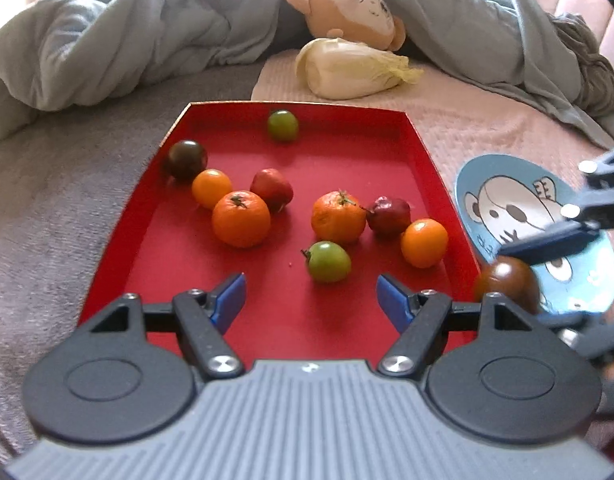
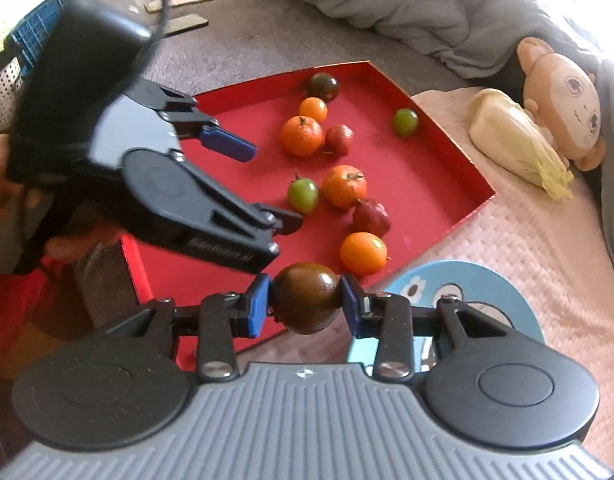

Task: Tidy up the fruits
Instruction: 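Grasp the green tomato with the left gripper while the right gripper lifts the dark tomato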

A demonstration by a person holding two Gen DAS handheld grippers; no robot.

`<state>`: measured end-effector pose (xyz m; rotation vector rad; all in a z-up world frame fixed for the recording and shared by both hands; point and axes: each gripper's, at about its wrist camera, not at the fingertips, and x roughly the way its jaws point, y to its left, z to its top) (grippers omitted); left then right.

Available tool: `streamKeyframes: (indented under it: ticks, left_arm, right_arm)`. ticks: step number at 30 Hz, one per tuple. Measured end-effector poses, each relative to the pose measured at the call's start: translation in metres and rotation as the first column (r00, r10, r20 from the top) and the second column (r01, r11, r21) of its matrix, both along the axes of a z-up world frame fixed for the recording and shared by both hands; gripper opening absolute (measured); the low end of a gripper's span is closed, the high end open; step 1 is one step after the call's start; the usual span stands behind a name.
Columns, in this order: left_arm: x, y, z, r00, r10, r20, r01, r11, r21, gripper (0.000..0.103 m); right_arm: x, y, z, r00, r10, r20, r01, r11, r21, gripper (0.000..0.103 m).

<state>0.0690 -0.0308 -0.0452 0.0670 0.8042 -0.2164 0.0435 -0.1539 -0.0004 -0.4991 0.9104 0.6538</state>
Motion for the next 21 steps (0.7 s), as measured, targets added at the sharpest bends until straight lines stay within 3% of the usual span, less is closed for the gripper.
streamKeyframes:
  ticks: [4,6,8,11,13,21]
  left_arm:
    - [0.012,-0.007,-0.006,1.0,0.017,-0.016,-0.017,1.0,0.016,0.072]
    - [0.015,-0.007,-0.007,0.999,0.018,-0.027,-0.018,1.0,0.012,0.053]
    - [0.015,-0.007,-0.01,0.999,0.017,-0.045,-0.017,1.0,0.003,0.046]
    - [0.014,-0.01,-0.011,0.999,0.021,-0.032,-0.021,1.0,0.02,0.042]
    - [0.015,-0.009,-0.01,0.999,0.03,-0.032,-0.029,0.999,0.016,0.03]
    - [0.009,-0.009,-0.007,0.997,0.066,-0.036,-0.064,0.997,0.045,0.029]
  right_arm:
    - [0.002,-0.011,0.01,1.0,-0.023,0.016,0.023,0.999,0.031,0.044]
    - [0.004,-0.014,0.013,0.999,-0.029,0.021,0.028,0.999,0.041,0.044]
    - [0.006,-0.015,0.015,0.999,-0.029,0.025,0.028,0.999,0.047,0.044]
    - [0.006,-0.017,0.018,0.999,-0.033,0.026,0.032,0.998,0.051,0.044]
    - [0.006,-0.019,0.019,0.999,-0.037,0.028,0.036,0.998,0.05,0.044]
    - [0.011,-0.031,0.018,0.997,-0.072,0.027,0.071,0.997,0.04,0.044]
